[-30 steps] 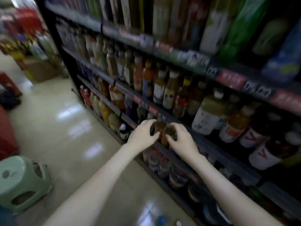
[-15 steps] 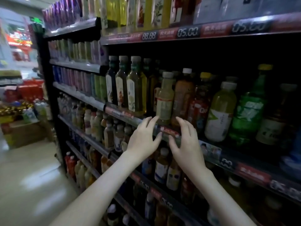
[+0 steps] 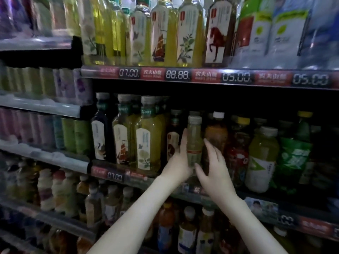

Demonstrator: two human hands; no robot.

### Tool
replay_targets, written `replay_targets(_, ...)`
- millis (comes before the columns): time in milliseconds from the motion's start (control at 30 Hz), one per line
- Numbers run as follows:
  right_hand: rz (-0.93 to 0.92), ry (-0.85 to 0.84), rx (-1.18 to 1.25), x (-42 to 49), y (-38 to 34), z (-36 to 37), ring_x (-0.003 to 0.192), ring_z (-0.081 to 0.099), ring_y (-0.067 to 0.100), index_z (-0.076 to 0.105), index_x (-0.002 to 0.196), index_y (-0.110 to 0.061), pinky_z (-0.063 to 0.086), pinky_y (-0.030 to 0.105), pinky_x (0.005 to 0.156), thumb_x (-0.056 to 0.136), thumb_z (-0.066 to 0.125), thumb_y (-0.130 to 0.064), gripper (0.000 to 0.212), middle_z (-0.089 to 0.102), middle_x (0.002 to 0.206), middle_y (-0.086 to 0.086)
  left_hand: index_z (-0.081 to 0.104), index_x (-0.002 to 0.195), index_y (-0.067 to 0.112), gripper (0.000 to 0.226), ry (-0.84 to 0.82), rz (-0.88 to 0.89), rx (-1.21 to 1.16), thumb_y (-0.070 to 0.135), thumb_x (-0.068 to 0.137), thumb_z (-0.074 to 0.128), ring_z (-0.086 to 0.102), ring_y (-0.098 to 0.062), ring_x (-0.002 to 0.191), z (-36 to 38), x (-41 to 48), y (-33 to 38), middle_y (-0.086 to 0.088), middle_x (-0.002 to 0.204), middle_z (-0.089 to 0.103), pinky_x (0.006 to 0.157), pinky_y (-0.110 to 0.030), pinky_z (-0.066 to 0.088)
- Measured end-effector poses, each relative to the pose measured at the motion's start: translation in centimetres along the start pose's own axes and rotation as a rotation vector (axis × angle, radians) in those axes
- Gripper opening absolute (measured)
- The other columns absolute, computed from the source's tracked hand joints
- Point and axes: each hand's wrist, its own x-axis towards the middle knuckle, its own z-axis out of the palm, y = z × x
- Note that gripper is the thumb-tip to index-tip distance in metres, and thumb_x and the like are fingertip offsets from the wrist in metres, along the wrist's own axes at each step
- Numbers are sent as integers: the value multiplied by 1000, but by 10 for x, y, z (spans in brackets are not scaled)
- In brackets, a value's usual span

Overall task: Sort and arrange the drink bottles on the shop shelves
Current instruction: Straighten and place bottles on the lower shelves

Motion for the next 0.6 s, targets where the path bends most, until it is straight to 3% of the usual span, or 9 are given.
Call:
replay_targets(100,57,-33,30,2,0,-4,130,15,-10,15,152,-29,13,11,108,95,58,-22,72,26,152,-10,-37,135,46,110,-2,-51,-50,39,89,62,62,-27,108,12,4,-7,-20,149,34,88,-35,50)
replay_targets(167,77,-19,57,2,1,-8,132,16,-10,16,152,-28,16,13,109,94,59,-25,71,26,148,-15,-28,139,51,107,28,-32,-110,40,86,65,58,-27,115,16,0,-11,-16,148,37,96,-41,49)
replay_targets(233,97,-7,80,0,-3,-13,132,21,-10,19,151,-28,21,12,107,93,60,-30,71,27,144,-21,-18,141,53,100,64,30,-138,39,86,65,55,-28,118,15,-9,-11,-11,144,41,94,-47,51)
replay_targets(300,129,-4,190,-1,-8,-19,125,40,-10,37,139,-35,35,7,97,89,65,-30,58,42,137,-23,-10,143,52,95,113,193,-103,29,89,64,52,-29,121,14,-21,-7,-11,143,39,91,-47,52)
replay_targets(367,161,-35,330,-3,-16,-25,105,58,-4,51,114,-38,47,8,79,82,71,-29,39,61,114,-16,-1,147,44,89,212,394,-60,23,89,62,52,-31,120,11,-33,-3,-14,139,41,83,-46,56)
replay_targets(467,93,-1,334,-9,-23,-34,91,63,0,54,104,-37,52,16,72,71,71,-43,38,66,100,-8,8,149,31,79,316,503,-29,34,87,56,58,-29,113,7,-43,4,-14,134,48,70,-39,60)
replay_targets(600,89,121,382,-20,-26,-43,86,65,-1,56,98,-38,52,15,66,64,69,-49,38,68,89,-11,9,151,26,85,243,524,-2,41,84,60,56,-23,115,1,-52,11,-9,136,51,70,-35,59)
